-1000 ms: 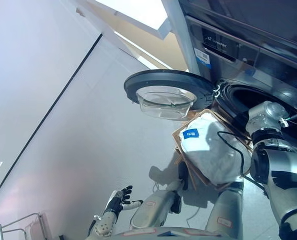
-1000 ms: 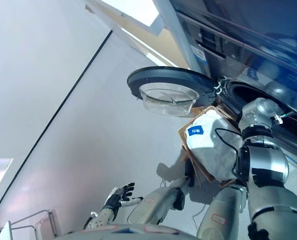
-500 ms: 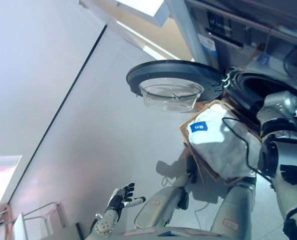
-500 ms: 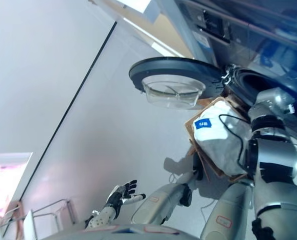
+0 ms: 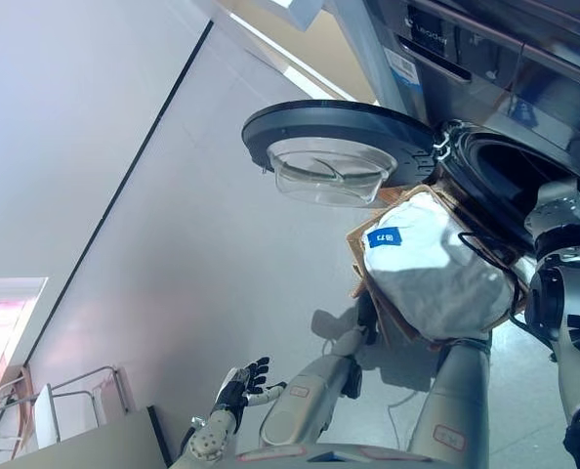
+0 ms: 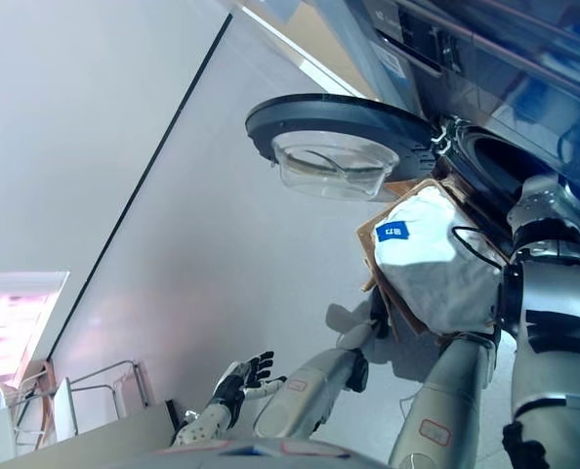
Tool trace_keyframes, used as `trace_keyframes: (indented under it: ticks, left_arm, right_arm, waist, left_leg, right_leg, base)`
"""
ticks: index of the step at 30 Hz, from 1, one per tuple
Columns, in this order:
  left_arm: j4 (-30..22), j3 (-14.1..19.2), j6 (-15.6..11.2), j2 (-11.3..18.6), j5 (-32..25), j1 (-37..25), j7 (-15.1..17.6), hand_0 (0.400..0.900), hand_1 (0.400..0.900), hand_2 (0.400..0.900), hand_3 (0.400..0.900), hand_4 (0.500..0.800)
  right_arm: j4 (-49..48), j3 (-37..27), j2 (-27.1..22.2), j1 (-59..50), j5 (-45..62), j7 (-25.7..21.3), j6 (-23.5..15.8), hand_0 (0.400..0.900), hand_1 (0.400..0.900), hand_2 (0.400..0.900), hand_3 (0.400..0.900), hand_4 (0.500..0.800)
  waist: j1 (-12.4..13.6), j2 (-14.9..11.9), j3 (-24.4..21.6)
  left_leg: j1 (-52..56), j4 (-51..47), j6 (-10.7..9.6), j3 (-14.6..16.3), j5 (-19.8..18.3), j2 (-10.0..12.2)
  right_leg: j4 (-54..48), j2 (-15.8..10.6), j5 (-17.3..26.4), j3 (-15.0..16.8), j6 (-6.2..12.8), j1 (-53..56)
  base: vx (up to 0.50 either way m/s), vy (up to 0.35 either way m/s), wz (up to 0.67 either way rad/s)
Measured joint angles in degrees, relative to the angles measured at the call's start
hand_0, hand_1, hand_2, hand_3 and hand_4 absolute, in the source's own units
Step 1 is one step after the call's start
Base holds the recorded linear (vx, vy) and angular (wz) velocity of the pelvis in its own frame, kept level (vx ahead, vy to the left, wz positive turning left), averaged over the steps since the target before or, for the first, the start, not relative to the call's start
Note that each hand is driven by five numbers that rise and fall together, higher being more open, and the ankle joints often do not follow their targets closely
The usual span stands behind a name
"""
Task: Put the clothes in the basket into the washing machine.
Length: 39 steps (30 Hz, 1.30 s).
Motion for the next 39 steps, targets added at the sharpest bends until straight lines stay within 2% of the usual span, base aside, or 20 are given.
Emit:
trace_keyframes:
  ticks: [3, 7, 13, 15, 21, 26, 31, 34, 39]
  left_arm:
    - [0.19, 0.10, 0.07, 0.07, -0.03, -0.85, 0.06, 0.900, 0.900, 0.900, 0.900, 0.800]
    - [0.99, 0.46, 0.08, 0.05, 0.00, -1.55, 0.04, 0.900, 0.900, 0.900, 0.900, 0.800]
    - [2.35, 2.10, 0.36, 0.03, 0.16, -2.68, -0.21, 0.900, 0.900, 0.900, 0.900, 0.800]
    - [3.48, 3.06, 0.75, 0.11, 0.26, -2.89, -0.26, 0.900, 0.900, 0.900, 0.900, 0.800]
    - [7.61, 7.03, 1.61, 1.56, 1.48, -3.33, -0.63, 0.900, 0.900, 0.900, 0.900, 0.800]
    - [8.22, 7.80, 2.09, 1.67, 3.58, -3.43, -1.64, 0.900, 0.900, 0.900, 0.900, 0.800]
    - [10.90, 11.40, 2.61, 1.75, 5.94, -3.27, -2.79, 0.900, 0.900, 0.900, 0.900, 0.800]
    - [12.65, 11.77, 2.78, 2.15, 8.10, -2.02, -2.99, 0.900, 0.900, 0.900, 0.900, 0.800]
    - [13.57, 13.08, 2.84, 2.07, 10.19, -1.65, -3.49, 0.900, 0.900, 0.900, 0.900, 0.800]
  right_arm:
    - [2.36, 0.38, 0.05, 0.00, -0.09, 0.31, 0.85, 0.900, 0.900, 0.900, 0.900, 0.800]
    - [6.08, 3.01, 0.14, 0.04, -2.17, 1.70, 4.34, 0.900, 0.900, 0.900, 0.900, 0.800]
    - [6.24, 4.12, 2.62, 4.74, -7.36, 5.97, 8.20, 0.900, 0.900, 0.900, 0.900, 0.800]
    - [6.35, 4.08, 4.09, 6.82, -8.17, 6.95, 9.00, 0.900, 0.900, 0.900, 0.900, 0.800]
    - [6.17, 4.24, 11.00, 17.30, -11.94, 10.29, 9.54, 0.900, 0.900, 0.900, 0.900, 0.800]
    - [5.43, 4.18, 15.45, 25.13, -14.39, 12.87, 10.40, 0.900, 0.900, 0.900, 0.900, 0.800]
    - [4.48, 4.57, 20.33, 36.41, -18.89, 15.40, 10.30, 0.900, 0.900, 0.900, 0.900, 0.800]
    - [4.60, 5.39, 24.33, 45.89, -21.70, 16.66, 10.41, 0.900, 0.900, 0.900, 0.900, 0.800]
    - [5.07, 7.05, 26.29, 55.39, -27.90, 17.64, 11.29, 0.900, 0.900, 0.900, 0.900, 0.800]
  waist:
    - [-0.07, -0.78, 0.66]
    - [-0.62, -1.59, 1.30]
    - [-1.47, -3.31, 1.75]
    - [-1.66, -4.88, 1.15]
    - [-2.60, -12.15, -2.09]
    - [-2.82, -14.05, -4.34]
    - [-3.12, -18.00, -7.61]
    - [-4.12, -21.29, -11.44]
    - [-5.84, -23.16, -14.37]
  left_leg:
    - [0.50, 0.05, -0.14, -0.06, -0.12, 0.54]
    - [1.83, 0.06, -0.39, 0.00, -0.34, 1.01]
    - [3.89, 0.11, -0.58, 0.12, -0.60, 2.66]
    - [4.72, 0.09, -0.75, 0.54, -1.09, 3.27]
    - [7.78, 0.02, -0.74, 1.37, -2.72, 4.47]
    - [10.33, -0.08, 0.05, 2.16, -3.94, 4.62]
    - [14.93, -1.21, 0.27, 3.66, -5.30, 5.29]
    - [18.29, -2.19, 0.35, 4.04, -6.42, 5.48]
    - [21.73, -2.48, 0.72, 4.19, -7.75, 5.25]
  right_leg:
    - [-0.46, 0.52, 0.08, -0.16, -0.11, 0.76]
    - [-1.14, 1.10, 0.26, -0.29, -0.27, 2.44]
    - [-4.80, 2.85, 1.71, -1.65, -0.89, 6.52]
    - [-5.53, 3.26, 1.85, -1.58, -1.03, 7.47]
    - [-10.63, 4.64, 3.33, -1.75, -1.19, 12.51]
    - [-15.52, 4.82, 4.96, -1.44, -0.66, 16.80]
    - [-21.75, 5.52, 7.04, -1.00, -0.42, 23.09]
    - [-25.15, 5.69, 7.21, -1.26, -0.39, 27.62]
    - [-30.97, 5.56, 9.00, -1.40, 0.04, 33.66]
  base:
    - [0.00, 0.002, -0.06]
    - [-0.01, -0.002, -0.03]
    - [0.01, -0.008, -0.05]
    - [0.04, -0.009, -0.12]
    - [0.05, -0.015, -0.13]
    - [0.04, -0.001, -0.18]
    - [0.07, -0.007, -0.12]
    - [0.06, 0.002, 0.01]
    - [0.04, -0.001, 0.00]
